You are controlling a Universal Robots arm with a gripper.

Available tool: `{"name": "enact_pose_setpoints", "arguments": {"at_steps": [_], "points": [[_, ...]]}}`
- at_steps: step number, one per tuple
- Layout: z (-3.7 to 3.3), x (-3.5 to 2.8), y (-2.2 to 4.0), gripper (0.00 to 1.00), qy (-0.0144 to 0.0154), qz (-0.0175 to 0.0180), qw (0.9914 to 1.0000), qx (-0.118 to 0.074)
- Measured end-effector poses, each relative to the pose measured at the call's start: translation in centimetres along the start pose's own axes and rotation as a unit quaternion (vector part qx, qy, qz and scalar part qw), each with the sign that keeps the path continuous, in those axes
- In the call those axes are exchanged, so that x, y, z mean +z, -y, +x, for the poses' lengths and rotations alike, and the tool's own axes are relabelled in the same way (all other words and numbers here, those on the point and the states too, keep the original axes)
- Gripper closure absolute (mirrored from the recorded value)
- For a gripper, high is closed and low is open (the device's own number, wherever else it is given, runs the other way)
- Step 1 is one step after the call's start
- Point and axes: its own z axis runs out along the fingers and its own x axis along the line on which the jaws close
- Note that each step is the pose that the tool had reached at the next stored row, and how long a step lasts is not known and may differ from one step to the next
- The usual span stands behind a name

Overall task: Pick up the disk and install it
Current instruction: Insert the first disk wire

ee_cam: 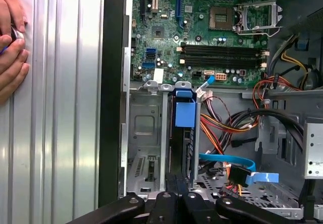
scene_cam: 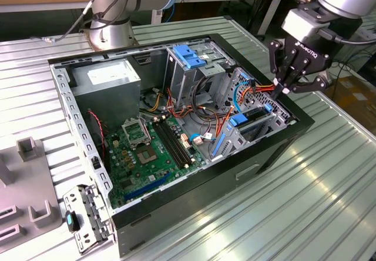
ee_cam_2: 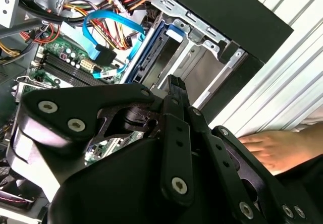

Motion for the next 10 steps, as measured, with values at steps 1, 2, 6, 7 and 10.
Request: {"name": "enact_pose_setpoints", "arguments": {"at_steps": [1,2,6,7,10], "points": [[-0.01,0.00,0.09,0.89,0.0000,0.0000,1.00000,-0.001],[-0.03,0.00,0.19,0.89,0.0000,0.0000,1.00000,-0.002],[-0.10,0.01,0.62,0.89,0.0001,-0.0001,0.99999,-0.005],[-0.13,0.02,0.72,0.89,0.0001,-0.0001,0.99998,-0.006],[-0.19,0.01,1.03,0.89,0.0001,-0.0002,0.99996,-0.008]]}}
